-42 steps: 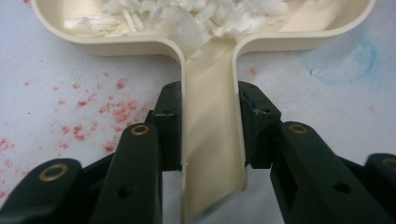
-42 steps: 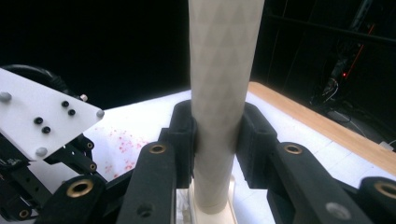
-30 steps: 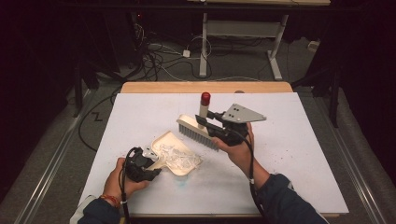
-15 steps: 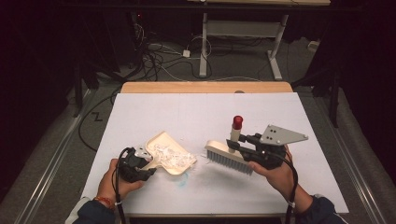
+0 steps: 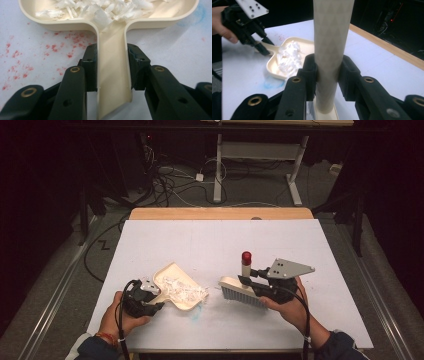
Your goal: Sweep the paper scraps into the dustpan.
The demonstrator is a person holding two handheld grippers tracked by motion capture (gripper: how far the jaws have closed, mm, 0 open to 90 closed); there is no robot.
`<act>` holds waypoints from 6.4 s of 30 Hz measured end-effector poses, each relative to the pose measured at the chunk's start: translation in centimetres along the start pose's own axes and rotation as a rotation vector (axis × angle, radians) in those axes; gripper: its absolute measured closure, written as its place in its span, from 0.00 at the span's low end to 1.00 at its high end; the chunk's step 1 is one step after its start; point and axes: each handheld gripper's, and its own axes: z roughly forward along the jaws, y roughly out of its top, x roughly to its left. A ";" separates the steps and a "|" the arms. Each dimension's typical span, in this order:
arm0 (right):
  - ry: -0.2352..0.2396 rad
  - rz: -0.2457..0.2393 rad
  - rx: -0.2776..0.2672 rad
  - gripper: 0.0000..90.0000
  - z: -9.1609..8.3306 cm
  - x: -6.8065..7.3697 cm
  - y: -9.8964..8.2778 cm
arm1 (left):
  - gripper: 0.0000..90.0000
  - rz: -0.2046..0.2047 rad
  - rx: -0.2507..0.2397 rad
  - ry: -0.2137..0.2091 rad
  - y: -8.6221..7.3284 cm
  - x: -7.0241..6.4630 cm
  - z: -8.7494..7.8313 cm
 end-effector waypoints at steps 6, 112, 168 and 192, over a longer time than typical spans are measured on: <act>-0.031 0.002 -0.027 0.79 2.6 -0.3 0.8 | 0.70 0.020 0.010 -0.008 0.1 -0.3 0.0; 0.027 -0.074 -0.015 0.79 2.5 2.7 3.2 | 0.70 0.061 0.030 -0.024 0.5 -0.3 -0.2; -0.293 -0.011 -0.002 0.79 8.0 -0.7 3.0 | 0.70 0.051 0.068 -0.023 0.1 0.1 -0.4; 0.041 -0.058 -0.035 0.79 12.0 7.0 5.2 | 0.70 0.055 0.071 -0.024 0.1 0.0 0.1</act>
